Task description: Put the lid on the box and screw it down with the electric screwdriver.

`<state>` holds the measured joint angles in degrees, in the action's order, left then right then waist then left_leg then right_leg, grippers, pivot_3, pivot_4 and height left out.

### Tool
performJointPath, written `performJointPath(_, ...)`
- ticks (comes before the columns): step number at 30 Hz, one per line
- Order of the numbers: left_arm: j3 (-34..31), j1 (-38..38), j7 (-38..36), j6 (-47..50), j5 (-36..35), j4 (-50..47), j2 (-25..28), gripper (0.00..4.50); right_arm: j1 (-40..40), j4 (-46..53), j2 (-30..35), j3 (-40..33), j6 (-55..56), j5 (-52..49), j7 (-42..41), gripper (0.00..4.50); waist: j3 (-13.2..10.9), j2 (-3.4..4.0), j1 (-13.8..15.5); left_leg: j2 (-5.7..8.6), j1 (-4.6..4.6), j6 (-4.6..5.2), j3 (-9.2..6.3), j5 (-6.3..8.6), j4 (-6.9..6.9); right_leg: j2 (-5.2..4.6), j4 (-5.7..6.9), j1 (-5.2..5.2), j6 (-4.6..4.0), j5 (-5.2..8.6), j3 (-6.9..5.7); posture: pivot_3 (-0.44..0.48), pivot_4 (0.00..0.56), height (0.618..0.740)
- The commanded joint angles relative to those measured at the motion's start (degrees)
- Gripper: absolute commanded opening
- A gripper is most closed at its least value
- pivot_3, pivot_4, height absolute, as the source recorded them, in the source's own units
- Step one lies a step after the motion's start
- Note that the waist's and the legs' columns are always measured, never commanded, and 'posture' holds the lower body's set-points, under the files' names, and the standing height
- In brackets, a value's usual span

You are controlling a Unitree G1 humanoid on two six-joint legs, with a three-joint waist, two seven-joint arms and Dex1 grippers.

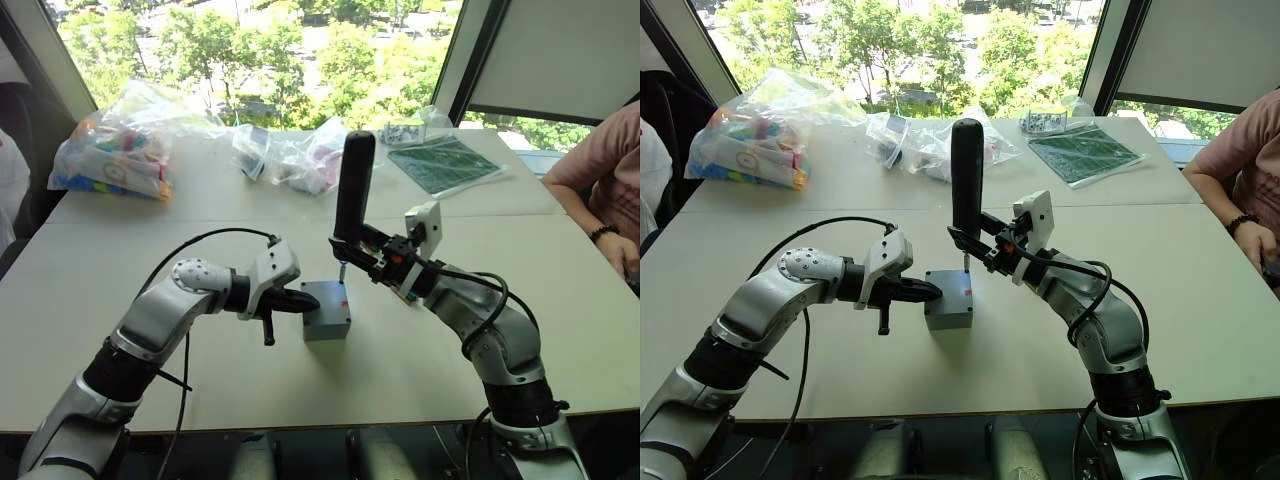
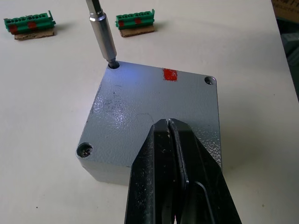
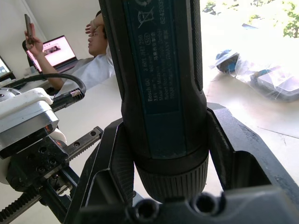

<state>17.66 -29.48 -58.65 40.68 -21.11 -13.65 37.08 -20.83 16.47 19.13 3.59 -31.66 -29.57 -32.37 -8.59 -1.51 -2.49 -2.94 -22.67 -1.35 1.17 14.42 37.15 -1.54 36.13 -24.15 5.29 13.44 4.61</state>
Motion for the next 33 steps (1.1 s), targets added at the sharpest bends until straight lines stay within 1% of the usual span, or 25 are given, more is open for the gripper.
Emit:
performJointPath(1,0.4,0.0,-0.3,-0.5,0.5,-0.3,-0.3,0.00,1.4,-2.4,1.1,0.3,-3.4,0.2,-0.2,1.77,0.0,0.01,0.0,0.00,0.06,0.00,0.00,0.00,-0.02,0.00,0.00,0.04,-0.02,0.01,0.00,0.000,0.150,0.740)
performJointPath(6,0.5,0.8,-0.8,-1.0,1.0,0.7,-0.2,0.00,-3.6,1.0,2.8,-4.8,-6.1,-3.9,0.3,1.77,-0.1,0.07,0.0,0.01,0.09,0.00,0.04,0.00,-0.02,-0.02,-0.01,0.08,-0.03,0.03,0.03,0.000,0.150,0.740)
performJointPath(7,0.5,1.1,-1.1,-1.1,1.1,1.1,0.1,0.00,-6.8,2.0,4.2,-7.3,-8.9,-6.7,0.9,1.77,-0.1,0.08,0.1,0.00,0.08,0.00,0.04,0.00,-0.02,-0.03,-0.01,0.07,-0.03,0.02,0.04,0.000,0.150,0.740)
performJointPath(8,0.8,1.5,-1.6,-1.7,1.6,1.9,0.6,0.00,-12.2,2.6,6.1,-11.1,-13.1,-12.3,1.8,1.77,-0.2,0.12,0.1,0.01,0.06,0.00,0.05,0.00,-0.03,-0.03,-0.01,0.05,-0.03,0.03,0.04,0.000,0.150,0.740)
performJointPath(9,1.1,1.9,-2.0,-2.6,2.2,2.6,1.1,0.00,-18.1,2.1,8.0,-15.3,-17.0,-18.9,3.1,1.77,-0.5,0.34,0.0,0.01,0.02,0.00,0.05,0.00,-0.02,-0.03,-0.01,0.00,-0.04,0.02,0.05,0.000,0.150,0.740)
performJointPath(10,0.9,2.1,-2.0,-2.9,2.2,3.0,1.0,0.00,-23.4,0.6,9.5,-19.2,-21.0,-26.0,5.4,1.77,-0.7,0.52,0.0,0.03,-0.22,-0.01,0.11,-0.01,0.02,-0.07,0.01,-0.24,-0.07,-0.02,0.11,0.000,0.150,0.740)
performJointPath(12,0.2,2.2,-1.6,-3.1,1.7,3.3,0.2,0.00,-29.0,-2.4,11.3,-23.3,-26.2,-33.7,8.9,1.77,-0.8,0.65,0.2,0.03,-0.60,-0.01,0.10,-0.02,0.20,-0.07,0.08,-0.54,-0.10,-0.07,0.11,0.000,0.150,0.740)
performJointPath(14,-1.7,2.2,-0.3,-2.0,-0.4,3.1,-1.6,0.00,-32.1,-5.1,13.0,-25.4,-30.3,-36.5,12.1,1.77,-0.8,0.65,0.3,0.01,-0.66,0.00,0.02,-0.02,0.05,-0.02,0.06,-0.60,-0.01,-0.01,0.03,0.000,0.150,0.740)
performJointPath(15,-3.7,2.1,0.8,-0.4,-2.3,2.8,-3.0,0.00,-33.1,-6.1,13.9,-26.8,-31.1,-38.1,12.8,1.77,-0.7,0.46,0.3,0.01,-0.64,0.01,0.01,-0.02,-0.03,-0.02,0.03,-0.60,0.02,0.01,0.01,0.000,0.150,0.740)
performJointPath(17,-9.0,1.3,3.4,3.1,-7.0,1.7,-5.6,0.00,-33.1,-8.4,17.1,-28.6,-34.5,-40.6,13.4,1.77,-0.7,0.40,0.2,-0.04,-0.61,0.22,-0.07,0.11,-0.07,0.05,0.00,-0.54,0.05,0.08,-0.09,0.000,0.150,0.740)
performJointPath(19,-13.7,1.0,4.7,6.5,-11.2,-1.5,-5.9,0.00,-31.9,-12.2,23.6,-27.7,-40.7,-38.6,14.2,1.77,-0.9,0.27,0.0,-0.03,-0.70,0.25,-0.06,0.12,-0.05,0.01,-0.02,-0.58,0.07,0.09,-0.08,0.000,0.150,0.740)
performJointPath(20,-15.8,1.1,4.7,8.6,-13.6,-3.9,-4.8,0.00,-31.2,-15.4,27.6,-26.9,-45.4,-37.4,14.2,1.77,-1.0,0.26,0.1,-0.02,-0.77,0.24,-0.04,0.12,-0.02,-0.01,-0.03,-0.64,0.07,0.09,-0.05,0.000,0.150,0.740)
performJointPath(22,-18.7,2.1,3.7,12.4,-17.6,-9.1,-1.4,0.00,-27.4,-18.0,35.7,-22.8,-50.8,-33.8,11.9,1.77,-1.1,0.25,0.2,0.06,-0.83,0.24,0.03,0.12,0.02,-0.12,-0.04,-0.68,0.04,0.10,0.00,0.000,0.150,0.740)
performJointPath(23,-19.5,2.7,3.0,13.8,-19.4,-11.6,0.5,0.00,-26.0,-19.6,38.5,-20.9,-53.3,-32.0,11.7,1.77,-1.1,0.28,0.3,0.07,-0.87,0.24,0.04,0.12,0.03,-0.13,-0.07,-0.72,0.03,0.11,0.01,0.000,0.150,0.740)
performJointPath(24,-18.8,3.5,1.4,14.8,-20.0,-14.4,3.5,0.00,-24.5,-21.3,40.7,-18.4,-55.4,-29.9,11.7,1.77,-1.1,0.28,0.3,0.08,-0.90,0.24,0.06,0.12,0.02,-0.14,-0.11,-0.76,0.02,0.11,0.02,0.000,0.150,0.740)
performJointPath(26,-15.2,5.9,-2.2,12.5,-17.6,-18.4,9.3,0.00,-22.7,-23.7,42.7,-15.5,-58.0,-28.0,10.3,1.77,-1.1,0.28,0.0,0.07,-0.90,0.24,0.10,0.12,-0.03,-0.14,-0.14,-0.79,0.04,0.14,0.06,0.000,0.150,0.740)
performJointPath(27,-13.7,6.8,-3.2,11.1,-16.6,-19.4,10.8,0.00,-21.9,-23.9,43.4,-14.1,-58.6,-27.6,8.7,1.77,-1.2,0.38,-0.2,0.08,-0.89,0.24,0.14,0.13,-0.05,-0.13,-0.14,-0.83,0.01,0.18,0.10,0.000,0.150,0.740)
performJointPath(28,-12.9,7.5,-3.3,10.3,-16.4,-19.7,11.3,0.00,-21.5,-24.4,43.5,-13.1,-59.0,-27.0,7.3,1.77,-1.3,0.63,-0.3,0.07,-0.85,0.24,0.20,0.13,-0.08,-0.11,-0.15,-0.85,-0.03,0.20,0.16,0.000,0.150,0.740)
performJointPath(29,-12.3,7.8,-2.9,9.8,-16.3,-19.6,10.9,0.00,-21.5,-25.7,43.3,-12.2,-59.5,-26.0,6.7,1.77,-1.4,0.70,-0.5,0.07,-0.83,0.24,0.30,0.13,-0.07,-0.10,-0.10,-0.92,-0.02,0.20,0.26,0.000,0.150,0.740)
performJointPath(33,-9.8,7.6,-0.9,7.4,-14.1,-18.1,9.0,0.00,-22.1,-31.5,40.0,-9.9,-60.3,-21.4,6.4,1.77,-1.5,0.63,-0.8,0.07,-0.81,0.24,0.08,0.12,0.02,0.14,0.07,-1.01,-0.09,0.05,0.30,0.000,0.150,0.740)
